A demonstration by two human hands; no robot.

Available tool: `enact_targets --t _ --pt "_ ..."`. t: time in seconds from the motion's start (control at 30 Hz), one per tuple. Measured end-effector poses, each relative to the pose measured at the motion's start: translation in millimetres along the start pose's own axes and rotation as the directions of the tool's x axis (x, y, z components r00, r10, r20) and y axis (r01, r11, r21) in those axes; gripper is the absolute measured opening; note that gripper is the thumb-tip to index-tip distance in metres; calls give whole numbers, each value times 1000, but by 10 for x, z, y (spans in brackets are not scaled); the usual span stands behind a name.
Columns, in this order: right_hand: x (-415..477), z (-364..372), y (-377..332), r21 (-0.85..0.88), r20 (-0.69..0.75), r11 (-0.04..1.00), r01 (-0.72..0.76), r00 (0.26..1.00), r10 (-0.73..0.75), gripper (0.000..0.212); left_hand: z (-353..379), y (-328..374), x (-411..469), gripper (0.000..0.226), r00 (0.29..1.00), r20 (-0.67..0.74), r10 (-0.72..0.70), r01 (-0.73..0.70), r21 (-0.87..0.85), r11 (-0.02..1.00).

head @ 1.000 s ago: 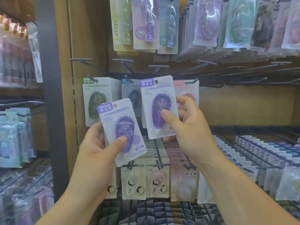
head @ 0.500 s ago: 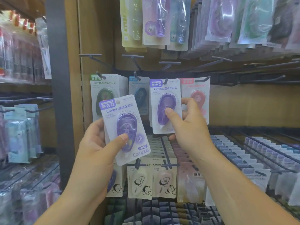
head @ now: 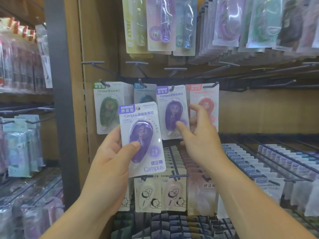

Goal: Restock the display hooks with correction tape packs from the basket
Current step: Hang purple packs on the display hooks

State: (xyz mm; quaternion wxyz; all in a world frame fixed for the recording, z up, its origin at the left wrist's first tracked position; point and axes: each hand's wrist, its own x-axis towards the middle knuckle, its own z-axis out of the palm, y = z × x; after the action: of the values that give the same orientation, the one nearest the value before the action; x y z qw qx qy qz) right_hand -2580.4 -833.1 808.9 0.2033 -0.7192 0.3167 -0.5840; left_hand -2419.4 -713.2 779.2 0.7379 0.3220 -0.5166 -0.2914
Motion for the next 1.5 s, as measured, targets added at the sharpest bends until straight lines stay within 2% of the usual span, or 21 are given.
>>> enact_targets --t 0.07,0.17,0.2,0.27,0.37,0.5,0.63,0.9,1.0,1.07,1.27,1.4,1.5 --pt "-131 -70 23 -30 -77 999 29 997 -32 43 36 -13 0 42 1000 17 6 -6 -7 1000" --pt "-326 -168 10 28 -141 998 55 989 -51 19 110 -45 9 45 999 28 29 -29 -9 1000" --pt "-374 -196 -15 103 -103 994 27 995 -16 13 145 -53 5 45 999 34 37 -37 -13 999" --pt "-455 -235 -79 301 71 950 -81 995 63 9 218 -73 4 41 997 59 50 -49 -24 999" --pt "-517 -275 -115 455 251 868 -199 964 90 20 348 -125 19 36 996 83 44 -38 -65 997" --pt "-550 -361 -89 530 270 811 -246 956 113 30 462 -217 27 42 996 87 23 -16 -82 997" --pt "-585 -463 -55 573 300 764 -298 943 142 24 548 -284 5 41 994 105 24 -20 -36 999" --pt "-607 -600 26 589 204 763 -266 963 178 29 684 -371 -70 25 991 126 48 -43 -37 998" --pt "-516 -665 84 473 96 861 -186 982 160 24 733 -376 -88 24 989 146 24 -19 -34 999" --pt "-396 -775 120 385 3 917 -105 994 113 28 730 -318 -40 30 992 127 15 -11 -34 999" --pt "-133 -1024 71 213 -101 977 -3 995 25 24 576 -63 162 37 995 72 66 -73 100 992" --pt "-20 -985 31 213 -113 977 4 993 21 23 508 7 278 21 995 48 89 -96 151 984" --pt "34 -953 19 248 -124 969 12 992 19 23 458 12 357 18 997 47 65 -73 193 978"
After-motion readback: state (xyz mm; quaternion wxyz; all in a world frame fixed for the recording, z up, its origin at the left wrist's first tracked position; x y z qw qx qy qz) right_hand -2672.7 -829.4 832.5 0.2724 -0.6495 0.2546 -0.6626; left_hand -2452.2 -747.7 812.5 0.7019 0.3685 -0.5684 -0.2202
